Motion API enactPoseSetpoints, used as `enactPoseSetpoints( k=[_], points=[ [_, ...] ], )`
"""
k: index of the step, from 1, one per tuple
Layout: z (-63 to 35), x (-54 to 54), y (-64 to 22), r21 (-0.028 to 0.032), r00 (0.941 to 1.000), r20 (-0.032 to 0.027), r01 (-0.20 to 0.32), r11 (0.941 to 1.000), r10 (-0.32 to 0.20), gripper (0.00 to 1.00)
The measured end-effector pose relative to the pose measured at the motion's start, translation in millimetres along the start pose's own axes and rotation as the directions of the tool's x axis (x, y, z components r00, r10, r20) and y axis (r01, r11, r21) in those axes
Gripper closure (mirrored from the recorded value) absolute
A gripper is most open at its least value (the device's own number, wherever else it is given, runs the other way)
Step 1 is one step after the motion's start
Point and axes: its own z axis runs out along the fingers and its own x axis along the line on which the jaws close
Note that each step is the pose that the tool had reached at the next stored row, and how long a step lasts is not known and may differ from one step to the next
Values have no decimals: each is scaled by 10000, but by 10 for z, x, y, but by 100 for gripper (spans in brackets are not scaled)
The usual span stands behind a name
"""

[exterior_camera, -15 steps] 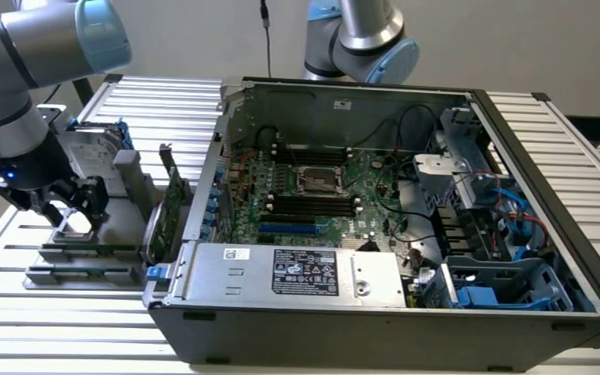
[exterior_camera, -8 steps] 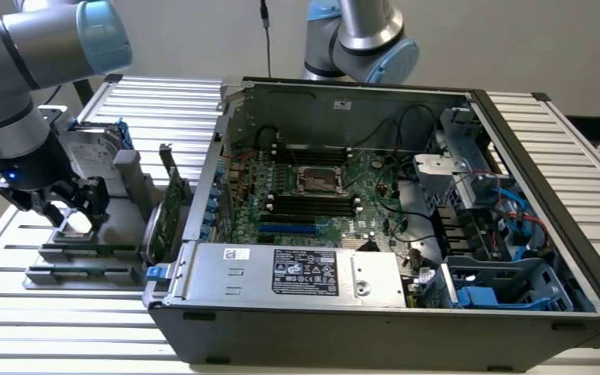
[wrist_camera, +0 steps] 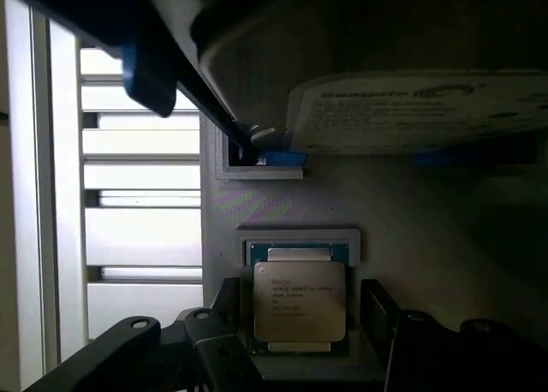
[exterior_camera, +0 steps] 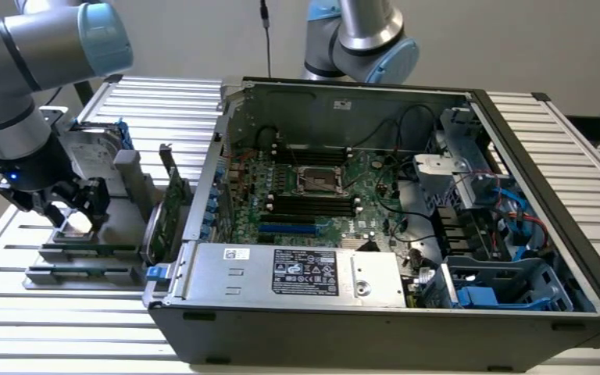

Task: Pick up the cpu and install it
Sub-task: 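Pick up the cpu and move it towards the insertion slot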

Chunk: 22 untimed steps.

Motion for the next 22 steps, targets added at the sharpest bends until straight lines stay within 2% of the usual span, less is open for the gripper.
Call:
enactPoseSetpoints(
  k=[7,8,9,22],
  points=[
    [7,0,1,0,10000,0,0,10000,0,33],
    [7,0,0,0,10000,0,0,10000,0,35],
    [7,0,0,0,10000,0,0,10000,0,42],
    [7,0,1,-5,10000,3,-1,10000,1,45]
  ],
)
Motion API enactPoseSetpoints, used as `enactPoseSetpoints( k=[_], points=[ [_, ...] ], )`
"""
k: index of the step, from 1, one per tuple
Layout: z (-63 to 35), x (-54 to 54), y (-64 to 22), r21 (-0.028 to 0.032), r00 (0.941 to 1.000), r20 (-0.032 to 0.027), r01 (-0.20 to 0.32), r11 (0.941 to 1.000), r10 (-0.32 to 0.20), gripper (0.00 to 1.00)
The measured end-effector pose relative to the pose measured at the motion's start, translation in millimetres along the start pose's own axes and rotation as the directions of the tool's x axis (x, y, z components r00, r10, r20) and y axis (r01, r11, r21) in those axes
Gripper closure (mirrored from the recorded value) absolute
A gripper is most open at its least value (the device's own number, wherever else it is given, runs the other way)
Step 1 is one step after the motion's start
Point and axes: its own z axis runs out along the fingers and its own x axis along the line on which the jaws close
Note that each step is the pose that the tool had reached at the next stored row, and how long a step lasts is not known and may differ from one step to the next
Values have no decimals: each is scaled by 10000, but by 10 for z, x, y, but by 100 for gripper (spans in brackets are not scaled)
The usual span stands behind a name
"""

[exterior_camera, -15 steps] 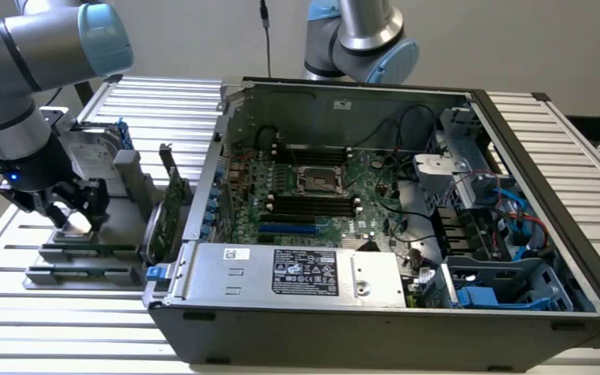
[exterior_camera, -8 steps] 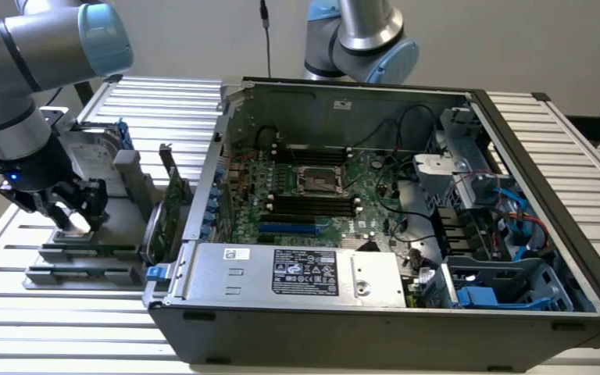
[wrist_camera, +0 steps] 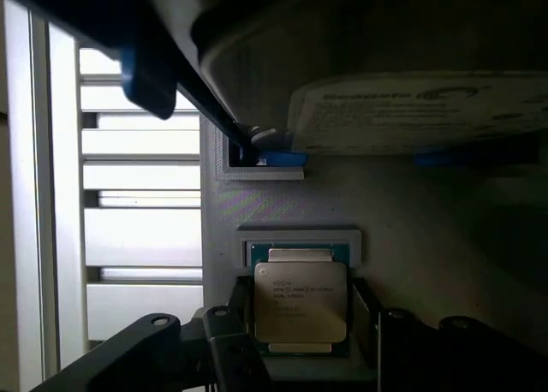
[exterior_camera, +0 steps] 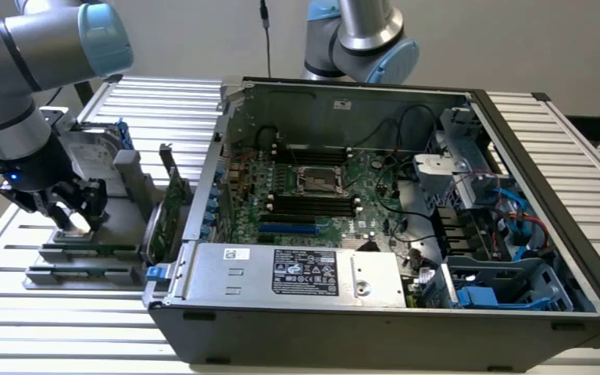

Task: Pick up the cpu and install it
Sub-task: 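Pick up the cpu and move it towards the insertion slot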

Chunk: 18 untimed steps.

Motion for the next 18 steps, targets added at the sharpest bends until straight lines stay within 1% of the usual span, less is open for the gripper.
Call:
enactPoseSetpoints(
  k=[4,7,18],
  points=[
    [-27,0,0,-8,10000,-2,0,10000,0,45],
    [-107,0,3,-22,10000,-2,0,10000,0,45],
    [-594,1,16,-28,10000,-5,0,10000,0,45]
  ],
)
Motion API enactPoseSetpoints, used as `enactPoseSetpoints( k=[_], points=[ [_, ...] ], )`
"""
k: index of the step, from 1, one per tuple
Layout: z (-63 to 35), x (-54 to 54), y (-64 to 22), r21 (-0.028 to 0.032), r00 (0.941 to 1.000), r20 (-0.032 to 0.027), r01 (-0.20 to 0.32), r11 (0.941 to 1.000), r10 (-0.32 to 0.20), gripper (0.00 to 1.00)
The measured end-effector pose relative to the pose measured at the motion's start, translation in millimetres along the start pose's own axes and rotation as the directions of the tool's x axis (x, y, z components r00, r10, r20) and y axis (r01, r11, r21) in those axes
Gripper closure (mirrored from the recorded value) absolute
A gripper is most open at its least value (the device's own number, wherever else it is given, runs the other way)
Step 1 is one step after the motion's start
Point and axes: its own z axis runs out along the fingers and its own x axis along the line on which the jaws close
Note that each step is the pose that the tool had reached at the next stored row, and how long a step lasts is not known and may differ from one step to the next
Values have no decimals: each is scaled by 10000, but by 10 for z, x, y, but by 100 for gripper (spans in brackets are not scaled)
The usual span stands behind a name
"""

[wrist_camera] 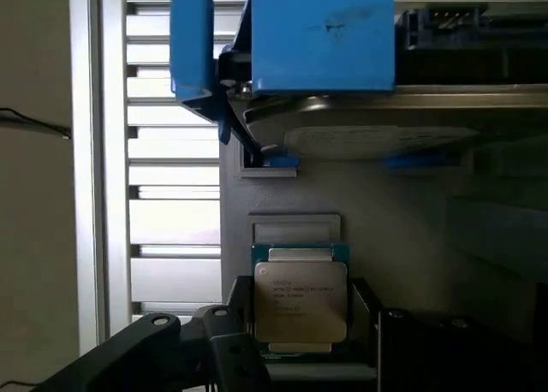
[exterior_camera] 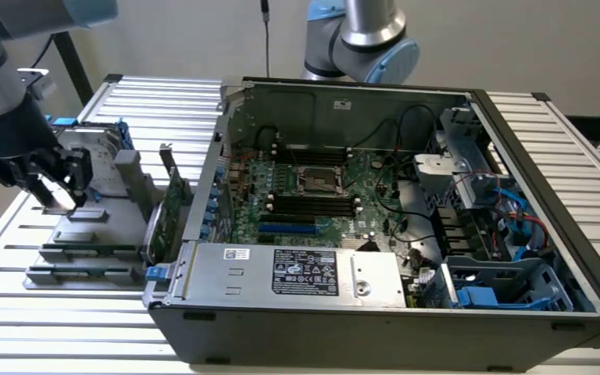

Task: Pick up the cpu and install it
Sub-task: 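Pick up the cpu and move it towards the insertion slot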

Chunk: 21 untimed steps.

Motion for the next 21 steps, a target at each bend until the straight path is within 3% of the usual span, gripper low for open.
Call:
enactPoseSetpoints(
  k=[12,21],
  points=[
    [-548,-91,18,-2,9999,-5,121,9999,-121,45],
    [-957,-257,32,-85,9990,-20,442,9990,-442,45]
  ],
)
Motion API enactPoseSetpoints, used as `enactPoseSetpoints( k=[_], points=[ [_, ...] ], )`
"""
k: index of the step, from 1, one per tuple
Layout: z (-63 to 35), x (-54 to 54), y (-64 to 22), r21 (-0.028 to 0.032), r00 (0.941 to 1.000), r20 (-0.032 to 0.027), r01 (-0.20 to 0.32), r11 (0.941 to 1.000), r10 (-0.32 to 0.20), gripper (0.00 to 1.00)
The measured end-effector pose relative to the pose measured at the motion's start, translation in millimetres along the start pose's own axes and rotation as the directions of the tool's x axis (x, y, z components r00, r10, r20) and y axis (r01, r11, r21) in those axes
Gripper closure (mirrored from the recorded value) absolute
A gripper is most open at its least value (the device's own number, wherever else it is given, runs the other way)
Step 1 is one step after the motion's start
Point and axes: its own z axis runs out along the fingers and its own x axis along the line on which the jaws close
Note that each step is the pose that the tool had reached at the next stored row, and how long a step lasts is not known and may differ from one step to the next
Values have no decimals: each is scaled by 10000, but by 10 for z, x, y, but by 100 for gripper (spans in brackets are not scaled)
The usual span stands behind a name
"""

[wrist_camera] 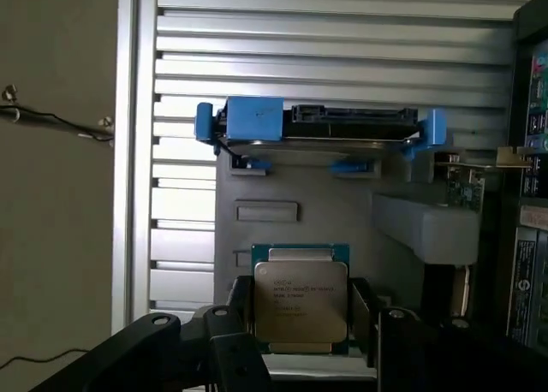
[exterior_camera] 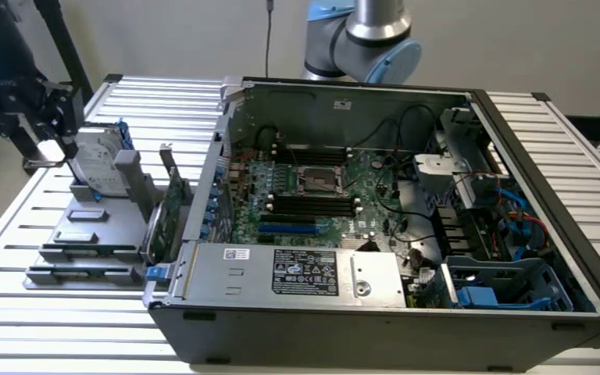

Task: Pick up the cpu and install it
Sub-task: 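Pick up the cpu and move it towards the insertion slot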

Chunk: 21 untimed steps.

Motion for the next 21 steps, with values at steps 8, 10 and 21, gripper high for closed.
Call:
enactPoseSetpoints(
  k=[8,10,21],
  points=[
    [-363,-227,6,-60,9999,-16,152,9999,-152,45],
    [-454,-310,7,-64,9999,-19,158,9999,-158,45],
    [-721,-807,0,-64,9999,-22,164,9998,-164,45]
  ],
)
